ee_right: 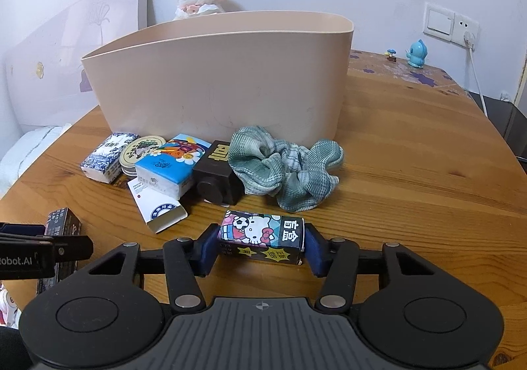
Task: Organize objects
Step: 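Grasp the dark printed box with the left tool while the right grasps the Hello Kitty box, then lift both boxes into the basket and open both tools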
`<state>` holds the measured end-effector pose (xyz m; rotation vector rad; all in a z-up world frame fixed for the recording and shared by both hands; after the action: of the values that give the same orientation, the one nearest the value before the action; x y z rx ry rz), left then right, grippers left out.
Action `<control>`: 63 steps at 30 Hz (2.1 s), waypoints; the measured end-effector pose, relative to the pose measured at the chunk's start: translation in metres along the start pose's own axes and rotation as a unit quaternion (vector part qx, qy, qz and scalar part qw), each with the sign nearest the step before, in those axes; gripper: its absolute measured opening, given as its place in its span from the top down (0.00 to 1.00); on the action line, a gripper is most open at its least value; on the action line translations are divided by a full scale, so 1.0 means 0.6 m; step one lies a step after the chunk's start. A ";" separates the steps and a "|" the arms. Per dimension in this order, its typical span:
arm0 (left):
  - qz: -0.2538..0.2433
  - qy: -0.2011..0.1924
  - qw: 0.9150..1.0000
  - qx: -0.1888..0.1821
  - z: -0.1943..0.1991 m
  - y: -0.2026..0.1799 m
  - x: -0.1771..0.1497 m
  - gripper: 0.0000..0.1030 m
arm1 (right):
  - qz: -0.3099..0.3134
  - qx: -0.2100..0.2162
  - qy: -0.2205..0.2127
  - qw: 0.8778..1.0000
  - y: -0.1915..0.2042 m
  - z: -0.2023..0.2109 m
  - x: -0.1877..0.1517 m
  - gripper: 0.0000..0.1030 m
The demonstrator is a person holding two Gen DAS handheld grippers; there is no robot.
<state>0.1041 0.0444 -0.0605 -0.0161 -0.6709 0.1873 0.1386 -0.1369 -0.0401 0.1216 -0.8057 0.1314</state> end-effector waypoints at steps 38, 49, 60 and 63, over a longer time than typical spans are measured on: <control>-0.093 -0.174 0.980 -0.019 0.052 -0.101 0.323 0.75 | -0.042 -0.013 -0.128 0.991 -0.062 0.053 0.278 0.52; -0.103 -0.069 0.992 0.008 -0.113 -0.105 0.336 0.75 | 0.001 -0.046 -0.041 0.998 -0.022 -0.075 0.277 0.43; -0.101 -0.127 0.987 -0.007 -0.006 -0.054 0.315 0.13 | 0.003 -0.038 -0.080 0.996 -0.023 0.024 0.258 0.00; -0.115 -0.132 0.985 0.000 0.022 -0.053 0.299 0.11 | -0.014 -0.024 -0.077 0.997 -0.037 0.048 0.243 0.00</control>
<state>0.2388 0.0446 0.0626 0.0870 -0.9298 -0.0340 0.2216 -0.1527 0.0839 0.0993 -0.9600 0.0769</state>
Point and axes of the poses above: each gripper's, at about its wrist camera, not at the fingertips, and z roughly against the way its jaws point, y to its left, x to its top, the point moved 3 cm from there along -z, roughly the way its jaws point, and after that the axes turned 1 degree about z, right-handed, at the moved point
